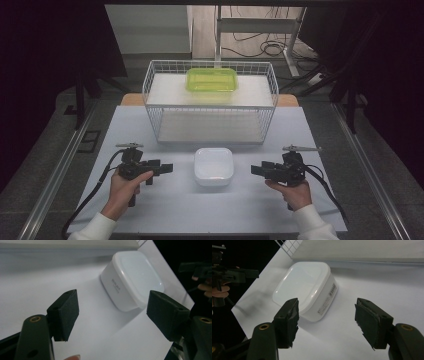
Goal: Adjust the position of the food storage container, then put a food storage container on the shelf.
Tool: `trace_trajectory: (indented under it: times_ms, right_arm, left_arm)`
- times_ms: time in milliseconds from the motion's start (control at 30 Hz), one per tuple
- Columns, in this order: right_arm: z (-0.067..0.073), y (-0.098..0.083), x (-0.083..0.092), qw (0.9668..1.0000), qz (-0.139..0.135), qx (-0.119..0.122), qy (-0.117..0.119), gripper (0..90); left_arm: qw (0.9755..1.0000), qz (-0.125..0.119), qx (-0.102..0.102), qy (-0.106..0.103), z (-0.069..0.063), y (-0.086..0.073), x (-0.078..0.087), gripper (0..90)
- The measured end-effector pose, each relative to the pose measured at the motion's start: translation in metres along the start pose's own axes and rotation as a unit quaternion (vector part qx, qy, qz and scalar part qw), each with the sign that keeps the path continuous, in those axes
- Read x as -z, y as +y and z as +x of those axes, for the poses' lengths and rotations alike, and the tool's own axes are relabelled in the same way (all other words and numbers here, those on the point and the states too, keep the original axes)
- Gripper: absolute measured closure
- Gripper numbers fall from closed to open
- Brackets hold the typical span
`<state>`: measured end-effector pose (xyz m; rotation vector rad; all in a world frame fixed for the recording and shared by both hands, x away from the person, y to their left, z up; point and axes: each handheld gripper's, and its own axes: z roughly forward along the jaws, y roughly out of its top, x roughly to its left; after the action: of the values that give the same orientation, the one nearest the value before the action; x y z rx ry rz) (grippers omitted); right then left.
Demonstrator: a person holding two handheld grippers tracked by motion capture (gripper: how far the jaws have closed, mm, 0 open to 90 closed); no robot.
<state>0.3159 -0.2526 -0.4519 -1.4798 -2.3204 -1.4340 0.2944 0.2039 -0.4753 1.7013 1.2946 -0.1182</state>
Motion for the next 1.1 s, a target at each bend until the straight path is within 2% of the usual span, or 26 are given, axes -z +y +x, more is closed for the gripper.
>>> trace_trajectory:
  times_ms: [33,100,200,333,433,567,633,700,733,867,1000,1100]
  right_arm:
    - [0.0,0.0,-0.001,1.0,0.001,-0.001,0.001,35.6]
    - [0.001,-0.002,-0.002,1.0,0.003,-0.001,0.002,35.6]
    - [0.0,-0.001,-0.005,0.9999,0.001,-0.003,0.011,35.5]
    - [-0.005,0.007,-0.015,0.9991,-0.001,-0.028,0.03,35.5]
    - [-0.007,0.008,-0.019,0.9989,0.001,-0.032,0.033,35.5]
    - [-0.008,0.011,-0.027,0.998,0.006,-0.045,0.044,35.6]
    - [-0.005,0.014,-0.031,0.9986,0.013,-0.033,0.038,35.6]
    - [-0.002,0.016,-0.037,0.9984,0.015,-0.032,0.045,36.2]
    - [-0.003,0.017,-0.041,0.9974,0.016,-0.043,0.055,36.9]
    - [-0.004,0.017,-0.046,0.997,0.02,-0.051,0.055,37.7]
    - [-0.006,0.018,-0.051,0.9964,0.021,-0.054,0.062,38.6]
    - [-0.007,0.019,-0.056,0.9961,0.035,-0.055,0.06,38.7]
  left_arm:
    - [1.0,-0.003,0.006,-0.003,-0.001,0.002,-0.001,25.4]
    - [1.0,-0.006,-0.003,0.001,-0.004,0.005,-0.004,25.5]
    - [0.9999,0.0,-0.004,-0.011,-0.009,0.007,-0.012,25.4]
    - [0.9999,0.002,-0.006,-0.012,-0.012,0.008,-0.014,25.1]
    - [0.9999,0.0,-0.001,-0.014,-0.012,0.008,-0.015,25.2]
    - [0.9997,0.002,0.012,-0.023,-0.01,0.01,-0.02,25.0]
    - [0.9995,0.003,0.018,-0.026,-0.01,0.012,-0.023,25.1]
    - [0.9992,0.003,0.026,-0.031,-0.009,0.014,-0.028,25.2]
    - [0.999,0.005,0.028,-0.034,-0.008,0.014,-0.03,25.5]
    - [0.9987,0.01,0.035,-0.038,-0.009,0.017,-0.036,26.1]
    - [0.9977,0.019,0.046,-0.046,-0.008,0.019,-0.044,27.2]
    - [0.9954,0.026,0.067,-0.064,-0.005,0.019,-0.052,28.1]
